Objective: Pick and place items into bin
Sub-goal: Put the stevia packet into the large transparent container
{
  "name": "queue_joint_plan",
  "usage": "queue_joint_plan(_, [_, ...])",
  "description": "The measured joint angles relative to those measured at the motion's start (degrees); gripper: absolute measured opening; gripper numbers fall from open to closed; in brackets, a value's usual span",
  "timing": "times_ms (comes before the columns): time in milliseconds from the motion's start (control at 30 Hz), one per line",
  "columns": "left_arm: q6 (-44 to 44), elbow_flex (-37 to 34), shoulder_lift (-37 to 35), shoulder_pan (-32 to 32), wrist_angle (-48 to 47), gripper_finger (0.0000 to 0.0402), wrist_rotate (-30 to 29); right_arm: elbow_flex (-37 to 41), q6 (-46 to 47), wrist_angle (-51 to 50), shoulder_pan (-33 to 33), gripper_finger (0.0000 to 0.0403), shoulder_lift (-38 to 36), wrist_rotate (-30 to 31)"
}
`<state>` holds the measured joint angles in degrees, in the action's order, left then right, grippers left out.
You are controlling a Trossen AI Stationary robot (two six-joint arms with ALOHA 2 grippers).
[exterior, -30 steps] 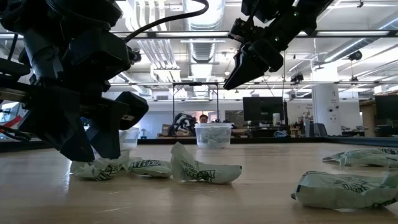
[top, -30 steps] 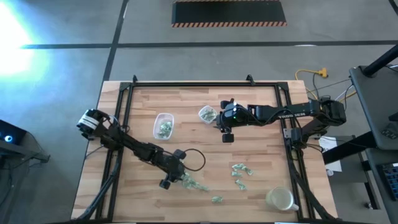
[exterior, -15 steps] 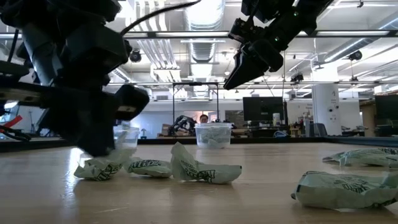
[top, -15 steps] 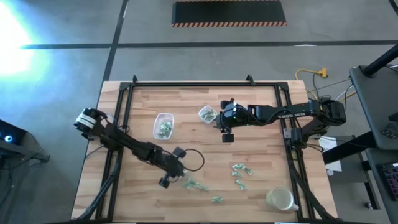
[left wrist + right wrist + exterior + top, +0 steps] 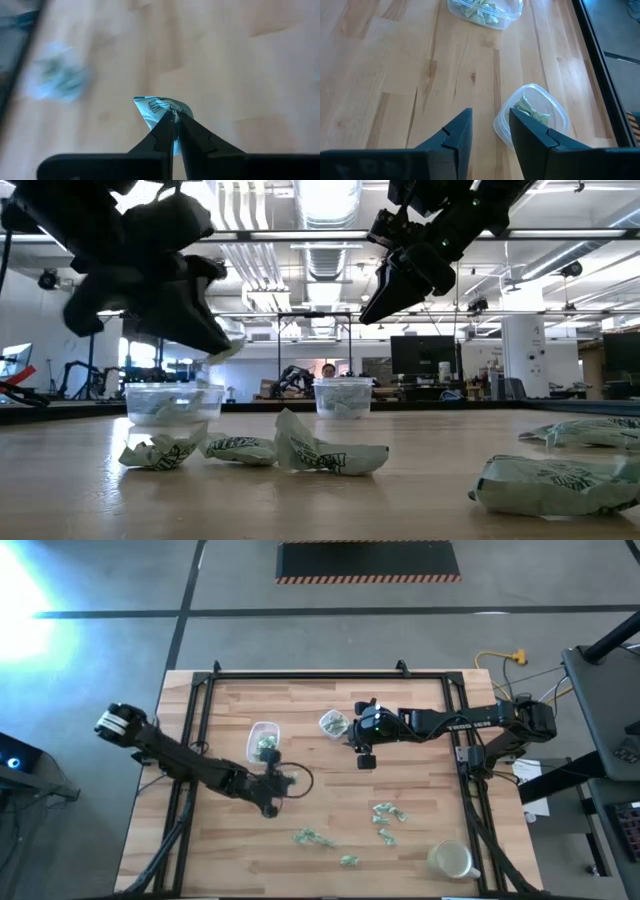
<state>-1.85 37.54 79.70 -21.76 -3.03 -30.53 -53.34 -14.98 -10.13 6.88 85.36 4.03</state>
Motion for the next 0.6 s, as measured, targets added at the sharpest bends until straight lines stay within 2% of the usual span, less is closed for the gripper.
queue_joint_plan(167, [4.4, -1.3, -3.6, 0.0, -8.7, 0.0005, -12.4, 0.1, -0.1, 0.0, 0.0, 0.0116, 0.0, 0.0])
queue_joint_plan(300, [7.4, -1.5, -4.5, 0.0, -15.0, 0.0005, -18.7, 0.1, 0.0, 0.1, 0.0, 0.0118, 0.0, 0.0])
queue_joint_plan(467, [9.0, -1.6, -4.1, 0.1, -18.9, 0.0005, -22.4, 0.1, 0.0, 0.2, 0.0, 0.0115, 0.0, 0.0])
queue_joint_plan(600, [9.4, -1.6, -3.3, 0.6, -20.8, 0.0005, -22.4, 0.1, 0.0, 0.2, 0.0, 0.0111, 0.0, 0.0])
